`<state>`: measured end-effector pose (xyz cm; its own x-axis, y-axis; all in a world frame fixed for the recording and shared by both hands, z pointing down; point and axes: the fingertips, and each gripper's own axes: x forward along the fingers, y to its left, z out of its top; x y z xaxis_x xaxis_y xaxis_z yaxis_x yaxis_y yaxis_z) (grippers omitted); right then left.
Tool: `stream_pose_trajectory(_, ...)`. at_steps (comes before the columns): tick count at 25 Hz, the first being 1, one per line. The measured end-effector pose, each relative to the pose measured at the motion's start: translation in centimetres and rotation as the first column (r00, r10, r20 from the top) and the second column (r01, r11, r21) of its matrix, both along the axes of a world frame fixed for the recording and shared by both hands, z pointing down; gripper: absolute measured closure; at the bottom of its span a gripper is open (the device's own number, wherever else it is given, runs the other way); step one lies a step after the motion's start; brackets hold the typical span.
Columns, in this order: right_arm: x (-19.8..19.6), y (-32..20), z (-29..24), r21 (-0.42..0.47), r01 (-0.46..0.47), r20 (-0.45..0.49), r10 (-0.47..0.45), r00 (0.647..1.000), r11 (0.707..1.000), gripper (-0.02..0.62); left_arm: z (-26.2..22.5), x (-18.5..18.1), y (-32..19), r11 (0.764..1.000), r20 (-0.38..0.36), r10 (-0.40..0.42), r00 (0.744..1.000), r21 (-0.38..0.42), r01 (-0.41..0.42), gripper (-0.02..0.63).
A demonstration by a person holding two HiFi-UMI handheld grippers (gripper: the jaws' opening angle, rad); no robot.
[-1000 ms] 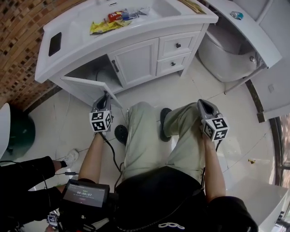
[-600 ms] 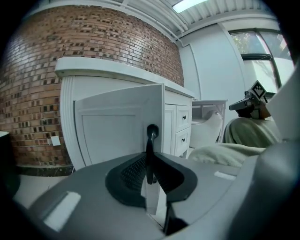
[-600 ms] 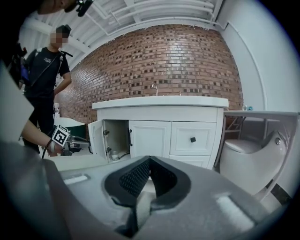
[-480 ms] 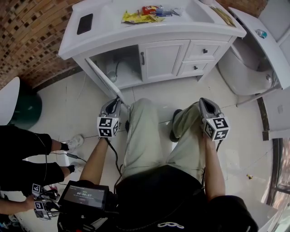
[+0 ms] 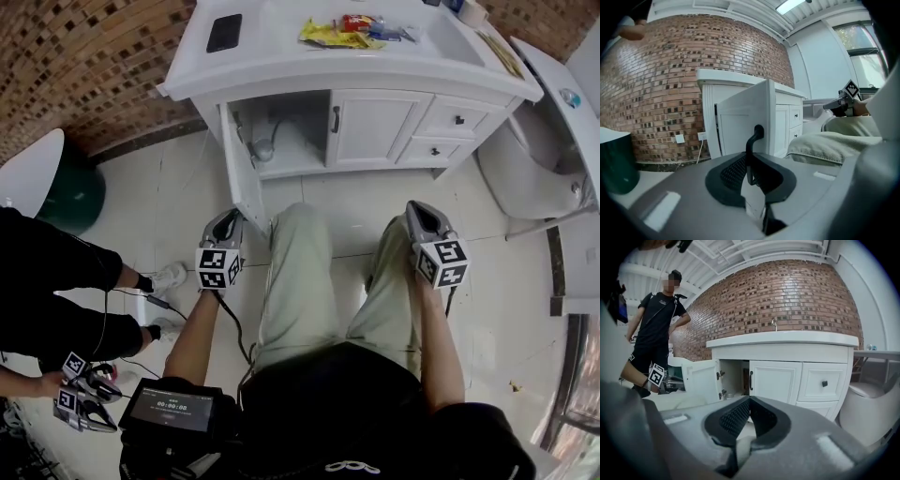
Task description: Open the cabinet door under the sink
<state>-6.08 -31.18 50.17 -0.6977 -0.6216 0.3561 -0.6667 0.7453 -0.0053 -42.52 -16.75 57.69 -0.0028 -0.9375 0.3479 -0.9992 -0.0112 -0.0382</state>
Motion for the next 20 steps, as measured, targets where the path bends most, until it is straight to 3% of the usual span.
stream_pose_trajectory(7, -2.6, 0.4, 0.3, -0.012, 0.037, 0.013, -0.037, 0.999, 0.999, 0.603, 0.1, -5.9, 2.0, 0.998, 0.001, -0.053, 0.999, -0.041, 0.053, 0.568)
stream_pose_trajectory(10, -2.5, 0.5, 0.4, -0.013, 0.042, 0.007, -0.042, 0.999, 0.999, 0.603, 0.2, -5.7, 2.0, 0.998, 0.005, -0.034, 0.999, -0.056, 0.035, 0.565)
stream_pose_trajectory(16, -0.8, 2.3, 0.0, -0.036, 0.053, 0.024, -0.052, 0.998, 0.998, 0.603, -0.1, -5.0, 3.3, 0.988, 0.0, -0.149, 0.989, -0.045, 0.149, 0.56)
stream_pose_trajectory(20, 0.9, 5.4, -0.7, -0.015, 0.08, 0.023, -0.08, 0.997, 0.997, 0.603, -1.3, -2.8, 5.8, 0.984, 0.0, -0.18, 0.984, -0.013, 0.18, 0.586)
